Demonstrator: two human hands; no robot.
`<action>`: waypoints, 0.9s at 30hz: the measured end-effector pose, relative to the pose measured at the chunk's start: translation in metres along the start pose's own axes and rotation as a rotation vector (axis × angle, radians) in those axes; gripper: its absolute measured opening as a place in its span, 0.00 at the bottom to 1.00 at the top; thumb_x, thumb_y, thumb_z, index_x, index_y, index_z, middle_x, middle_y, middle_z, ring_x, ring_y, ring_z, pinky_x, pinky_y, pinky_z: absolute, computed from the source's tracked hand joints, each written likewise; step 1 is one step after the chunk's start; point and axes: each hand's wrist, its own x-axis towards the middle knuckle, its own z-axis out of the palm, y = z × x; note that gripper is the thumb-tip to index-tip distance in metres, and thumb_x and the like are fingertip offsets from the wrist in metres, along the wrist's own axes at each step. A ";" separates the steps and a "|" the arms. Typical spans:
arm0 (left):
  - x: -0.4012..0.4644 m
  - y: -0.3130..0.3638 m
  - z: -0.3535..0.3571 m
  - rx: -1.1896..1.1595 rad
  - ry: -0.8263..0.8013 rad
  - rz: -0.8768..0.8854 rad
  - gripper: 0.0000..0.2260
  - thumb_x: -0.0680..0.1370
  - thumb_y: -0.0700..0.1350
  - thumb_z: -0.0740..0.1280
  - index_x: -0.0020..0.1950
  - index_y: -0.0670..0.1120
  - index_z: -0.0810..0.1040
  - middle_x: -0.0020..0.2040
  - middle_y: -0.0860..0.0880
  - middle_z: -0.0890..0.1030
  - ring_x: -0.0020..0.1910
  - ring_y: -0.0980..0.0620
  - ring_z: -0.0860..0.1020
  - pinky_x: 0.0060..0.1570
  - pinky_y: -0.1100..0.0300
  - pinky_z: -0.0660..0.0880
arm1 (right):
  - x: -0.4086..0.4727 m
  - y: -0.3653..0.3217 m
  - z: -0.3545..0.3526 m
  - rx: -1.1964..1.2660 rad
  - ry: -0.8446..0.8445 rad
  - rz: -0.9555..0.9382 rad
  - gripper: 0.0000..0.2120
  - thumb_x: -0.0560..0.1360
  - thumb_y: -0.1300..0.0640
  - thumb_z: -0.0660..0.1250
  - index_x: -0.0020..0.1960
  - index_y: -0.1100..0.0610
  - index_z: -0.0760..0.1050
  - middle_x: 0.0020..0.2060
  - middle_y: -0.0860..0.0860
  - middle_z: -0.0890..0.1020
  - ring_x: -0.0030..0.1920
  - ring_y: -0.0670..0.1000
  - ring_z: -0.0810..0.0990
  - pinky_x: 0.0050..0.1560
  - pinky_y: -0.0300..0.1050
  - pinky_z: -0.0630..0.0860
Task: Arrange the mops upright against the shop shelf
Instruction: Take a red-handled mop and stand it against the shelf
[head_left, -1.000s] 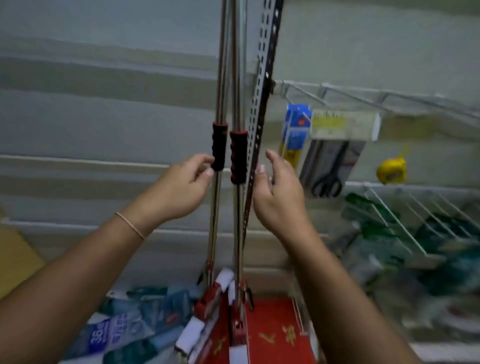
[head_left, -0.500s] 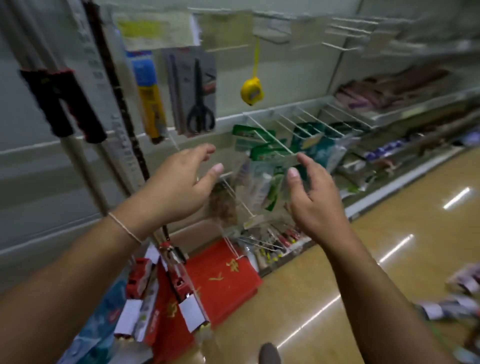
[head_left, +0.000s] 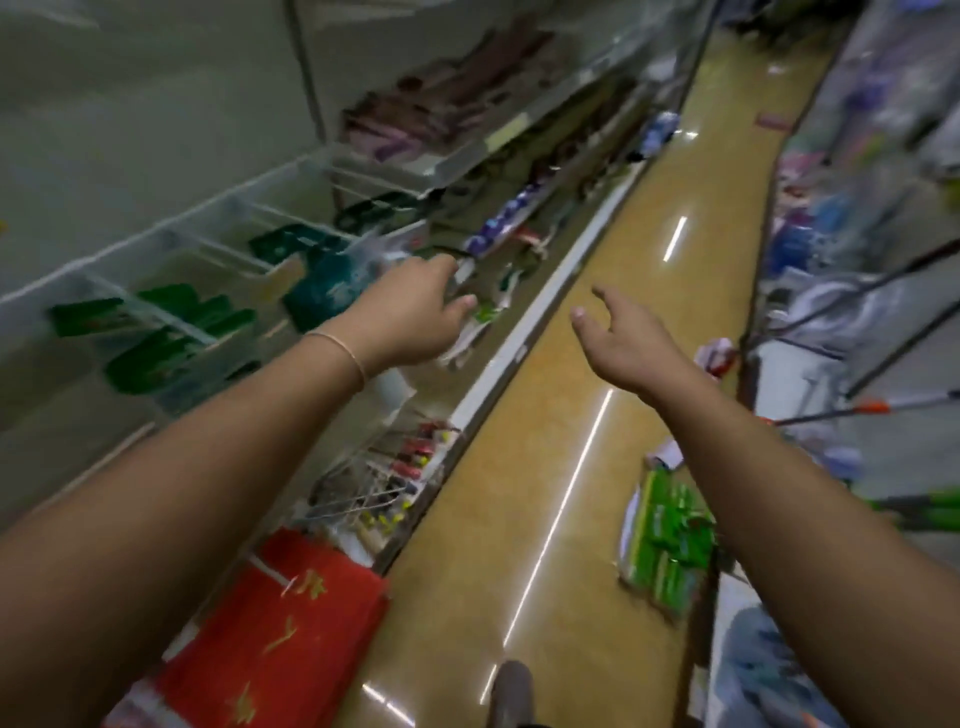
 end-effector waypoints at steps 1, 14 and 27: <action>0.025 0.018 0.007 0.001 -0.017 0.025 0.21 0.80 0.54 0.60 0.68 0.43 0.70 0.63 0.39 0.75 0.61 0.39 0.74 0.57 0.50 0.71 | 0.014 0.014 -0.014 -0.009 0.019 0.016 0.28 0.83 0.46 0.57 0.78 0.58 0.59 0.74 0.58 0.67 0.73 0.58 0.66 0.70 0.49 0.64; 0.230 0.181 0.066 -0.054 -0.111 0.334 0.28 0.80 0.61 0.56 0.75 0.47 0.62 0.72 0.43 0.69 0.68 0.45 0.70 0.65 0.49 0.69 | 0.108 0.167 -0.141 0.109 0.406 0.282 0.26 0.80 0.46 0.61 0.75 0.56 0.65 0.68 0.57 0.74 0.68 0.56 0.73 0.67 0.51 0.69; 0.448 0.215 0.135 -0.332 -0.410 0.362 0.29 0.78 0.58 0.64 0.76 0.50 0.60 0.71 0.45 0.71 0.66 0.46 0.74 0.60 0.51 0.75 | 0.266 0.230 -0.173 0.037 0.565 0.470 0.23 0.79 0.49 0.64 0.72 0.56 0.69 0.67 0.54 0.76 0.67 0.54 0.74 0.66 0.49 0.70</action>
